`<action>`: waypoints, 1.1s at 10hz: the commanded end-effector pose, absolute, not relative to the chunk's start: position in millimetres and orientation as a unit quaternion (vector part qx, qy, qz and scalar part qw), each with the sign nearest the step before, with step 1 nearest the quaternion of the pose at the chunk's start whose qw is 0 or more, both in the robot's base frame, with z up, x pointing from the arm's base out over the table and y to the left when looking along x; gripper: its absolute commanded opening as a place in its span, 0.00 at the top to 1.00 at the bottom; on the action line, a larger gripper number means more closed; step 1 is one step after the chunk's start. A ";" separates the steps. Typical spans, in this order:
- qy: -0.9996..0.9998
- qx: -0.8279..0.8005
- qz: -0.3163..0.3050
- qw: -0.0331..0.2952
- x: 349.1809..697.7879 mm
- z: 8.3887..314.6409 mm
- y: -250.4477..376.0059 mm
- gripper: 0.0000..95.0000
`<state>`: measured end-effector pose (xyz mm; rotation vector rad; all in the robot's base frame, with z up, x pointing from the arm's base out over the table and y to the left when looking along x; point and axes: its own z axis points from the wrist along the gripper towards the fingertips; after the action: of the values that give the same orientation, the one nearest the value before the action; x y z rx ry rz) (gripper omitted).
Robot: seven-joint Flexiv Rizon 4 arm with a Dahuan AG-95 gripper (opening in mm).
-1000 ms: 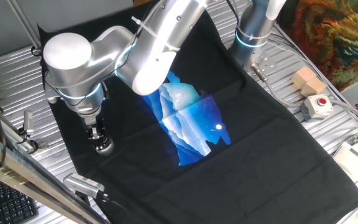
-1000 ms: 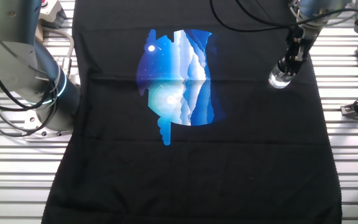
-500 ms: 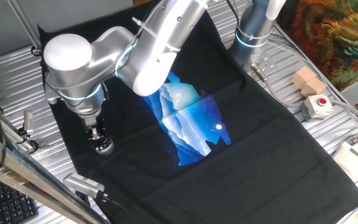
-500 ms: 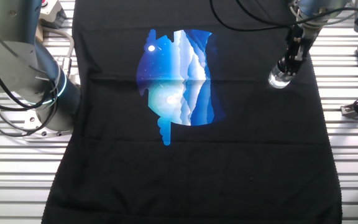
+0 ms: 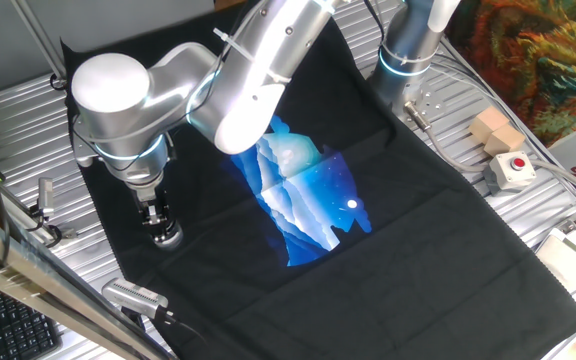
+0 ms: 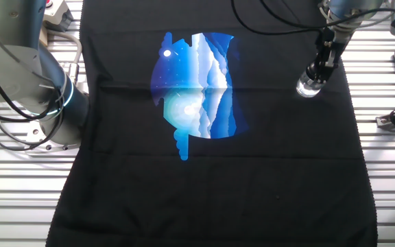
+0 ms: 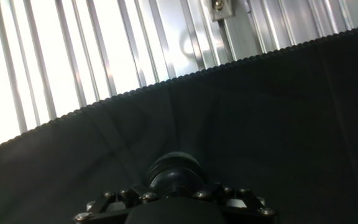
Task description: Screw the lid onto the jar
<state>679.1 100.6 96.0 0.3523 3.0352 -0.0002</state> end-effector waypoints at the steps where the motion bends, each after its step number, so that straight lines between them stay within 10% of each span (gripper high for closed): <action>1: 0.993 0.110 0.004 0.045 678.7 96.3 100.8 1.00; 2: 0.993 0.108 0.003 0.045 678.7 96.3 100.8 1.00; 3: 0.994 0.096 0.003 0.045 678.7 96.1 100.7 0.60; 4: 0.995 0.091 0.004 0.045 678.7 96.0 100.7 0.60; 6: 0.996 0.070 0.007 0.047 678.7 94.8 100.3 0.20; 11: 0.997 0.056 0.004 0.047 678.7 94.8 100.3 0.20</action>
<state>678.5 100.0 95.0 0.1676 3.0434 0.0102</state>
